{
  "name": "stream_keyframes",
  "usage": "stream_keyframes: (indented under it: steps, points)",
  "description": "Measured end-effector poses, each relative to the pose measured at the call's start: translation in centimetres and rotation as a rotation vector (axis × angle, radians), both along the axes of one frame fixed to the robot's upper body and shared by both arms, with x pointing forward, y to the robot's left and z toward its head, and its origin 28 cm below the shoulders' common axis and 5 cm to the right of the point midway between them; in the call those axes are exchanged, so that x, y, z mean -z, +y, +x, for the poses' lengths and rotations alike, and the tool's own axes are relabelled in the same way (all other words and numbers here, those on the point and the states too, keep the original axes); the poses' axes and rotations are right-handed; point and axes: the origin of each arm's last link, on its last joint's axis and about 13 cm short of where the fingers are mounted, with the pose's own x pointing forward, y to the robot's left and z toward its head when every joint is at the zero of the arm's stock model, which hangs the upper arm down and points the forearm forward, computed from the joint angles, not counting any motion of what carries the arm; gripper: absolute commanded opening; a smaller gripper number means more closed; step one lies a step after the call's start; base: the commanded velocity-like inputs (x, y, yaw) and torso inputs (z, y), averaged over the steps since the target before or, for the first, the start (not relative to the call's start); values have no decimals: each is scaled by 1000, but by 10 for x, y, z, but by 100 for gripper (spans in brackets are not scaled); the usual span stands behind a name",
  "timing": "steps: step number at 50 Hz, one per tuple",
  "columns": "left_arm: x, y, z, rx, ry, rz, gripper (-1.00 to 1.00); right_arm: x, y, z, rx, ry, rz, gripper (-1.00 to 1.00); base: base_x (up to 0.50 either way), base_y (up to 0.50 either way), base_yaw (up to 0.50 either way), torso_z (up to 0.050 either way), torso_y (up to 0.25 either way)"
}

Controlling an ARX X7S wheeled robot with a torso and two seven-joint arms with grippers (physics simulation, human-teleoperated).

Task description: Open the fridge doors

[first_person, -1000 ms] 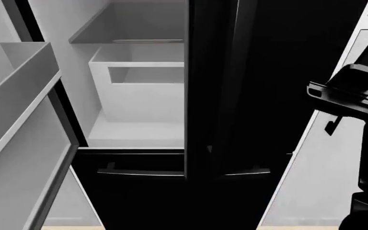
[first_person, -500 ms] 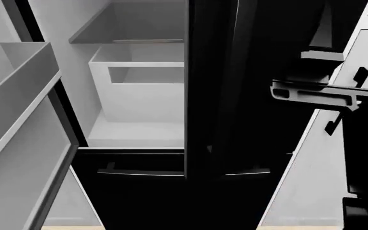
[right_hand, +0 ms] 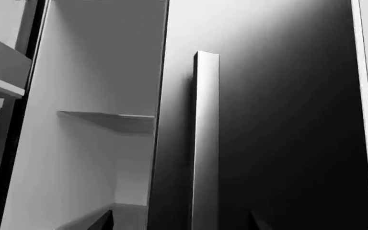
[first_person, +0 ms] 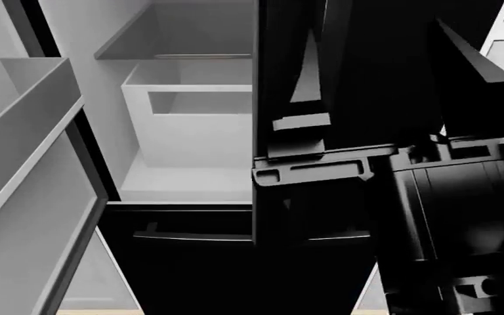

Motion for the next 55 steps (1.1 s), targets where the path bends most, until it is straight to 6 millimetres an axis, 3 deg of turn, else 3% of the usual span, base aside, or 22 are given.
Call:
stream_keyframes:
  steps: [14,27,43,55]
  points:
    - [1,1,-1,-3,-1,-3,100,7,37,-7,-163,31,-73,100,0,0,0,0,0]
    - [4,3,-4,-9,0,-7,100,12,56,-12,-245,82,-110,100,0,0,0,0,0]
    - [11,6,-8,-16,4,-17,100,8,76,0,-311,155,-144,100,0,0,0,0,0]
    - [14,7,-10,-20,8,-21,100,5,85,27,-300,208,-150,100,0,0,0,0,0]
